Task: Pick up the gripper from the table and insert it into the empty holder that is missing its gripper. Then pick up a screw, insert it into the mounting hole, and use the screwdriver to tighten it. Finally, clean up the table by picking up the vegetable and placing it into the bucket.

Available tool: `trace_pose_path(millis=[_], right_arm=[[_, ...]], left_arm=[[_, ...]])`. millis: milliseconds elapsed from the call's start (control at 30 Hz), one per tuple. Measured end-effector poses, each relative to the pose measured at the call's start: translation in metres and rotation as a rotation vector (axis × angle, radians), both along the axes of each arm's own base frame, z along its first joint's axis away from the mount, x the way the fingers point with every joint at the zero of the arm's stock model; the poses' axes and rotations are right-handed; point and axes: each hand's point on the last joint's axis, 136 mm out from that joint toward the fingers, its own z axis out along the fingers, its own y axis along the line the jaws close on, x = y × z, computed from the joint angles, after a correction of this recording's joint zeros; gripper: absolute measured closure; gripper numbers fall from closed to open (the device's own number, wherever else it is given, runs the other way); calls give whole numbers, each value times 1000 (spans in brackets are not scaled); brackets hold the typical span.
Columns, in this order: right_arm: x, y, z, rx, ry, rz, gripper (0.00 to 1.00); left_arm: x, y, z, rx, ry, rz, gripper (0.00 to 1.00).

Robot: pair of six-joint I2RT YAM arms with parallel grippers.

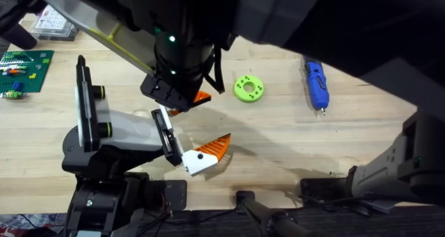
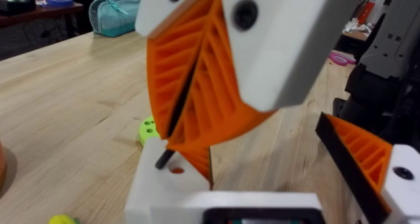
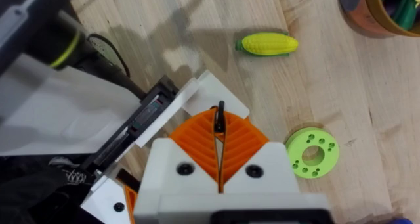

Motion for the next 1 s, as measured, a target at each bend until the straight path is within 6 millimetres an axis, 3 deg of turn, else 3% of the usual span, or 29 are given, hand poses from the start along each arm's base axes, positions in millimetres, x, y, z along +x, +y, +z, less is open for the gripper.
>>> trace_pose_path(millis=[333,567,1000], right_arm=[[0,-1,1,-3,1,0,994],[1,1,18,30,-16,0,995],[-9,-4,17,16,31,12,992]], left_arm=[[0,0,0,0,0,0,16],[0,0,0,0,0,0,15],[0,0,0,0,0,0,15]])
